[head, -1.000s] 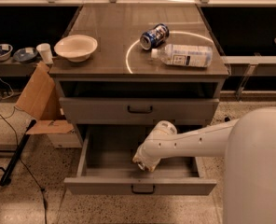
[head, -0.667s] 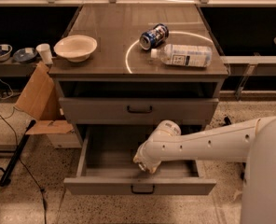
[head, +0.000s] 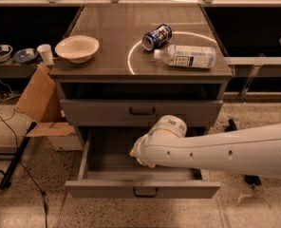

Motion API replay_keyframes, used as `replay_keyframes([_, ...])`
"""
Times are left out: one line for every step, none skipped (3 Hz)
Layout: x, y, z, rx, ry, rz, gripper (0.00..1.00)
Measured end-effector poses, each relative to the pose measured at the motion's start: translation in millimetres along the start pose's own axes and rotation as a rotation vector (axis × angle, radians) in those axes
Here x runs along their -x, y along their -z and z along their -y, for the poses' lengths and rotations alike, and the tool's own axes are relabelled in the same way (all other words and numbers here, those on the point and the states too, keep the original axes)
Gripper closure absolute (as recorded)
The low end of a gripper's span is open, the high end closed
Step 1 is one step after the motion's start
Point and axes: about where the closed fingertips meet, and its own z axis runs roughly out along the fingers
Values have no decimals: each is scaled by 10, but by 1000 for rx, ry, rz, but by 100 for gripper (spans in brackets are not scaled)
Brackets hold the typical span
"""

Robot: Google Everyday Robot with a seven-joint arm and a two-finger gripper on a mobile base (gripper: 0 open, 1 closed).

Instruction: Pick coke can from middle drawer and place on counter

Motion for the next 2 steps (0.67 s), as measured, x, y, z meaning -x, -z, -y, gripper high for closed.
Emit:
replay_keyframes([-55, 428, 175, -17, 39, -52, 100])
replay_keyframes([-215, 878, 261, -17, 44, -79, 100])
